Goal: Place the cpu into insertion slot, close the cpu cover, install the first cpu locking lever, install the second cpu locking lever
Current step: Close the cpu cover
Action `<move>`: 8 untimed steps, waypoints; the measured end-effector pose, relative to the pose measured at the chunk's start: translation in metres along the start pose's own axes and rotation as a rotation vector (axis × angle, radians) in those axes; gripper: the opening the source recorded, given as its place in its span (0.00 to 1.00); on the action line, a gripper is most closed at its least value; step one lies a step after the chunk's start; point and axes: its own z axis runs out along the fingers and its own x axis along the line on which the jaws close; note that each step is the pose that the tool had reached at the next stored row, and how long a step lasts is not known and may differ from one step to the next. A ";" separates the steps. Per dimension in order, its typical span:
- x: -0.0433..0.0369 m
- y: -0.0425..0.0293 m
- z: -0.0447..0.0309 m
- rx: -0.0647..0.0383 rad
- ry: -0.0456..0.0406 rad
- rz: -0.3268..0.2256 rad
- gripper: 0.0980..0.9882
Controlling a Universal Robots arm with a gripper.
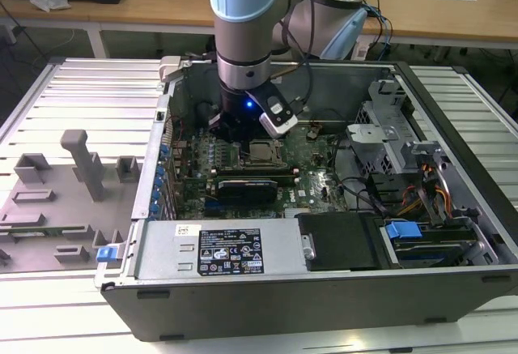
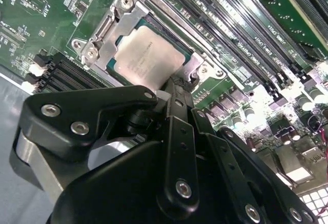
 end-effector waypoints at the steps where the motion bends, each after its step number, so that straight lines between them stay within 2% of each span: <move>1: -0.0008 -0.0001 0.0000 0.000 0.0001 0.000 0.01; 4: -0.0028 -0.0004 0.0001 0.000 -0.0002 0.000 0.01; 8: -0.0036 -0.0001 -0.0039 0.002 0.0005 0.000 0.01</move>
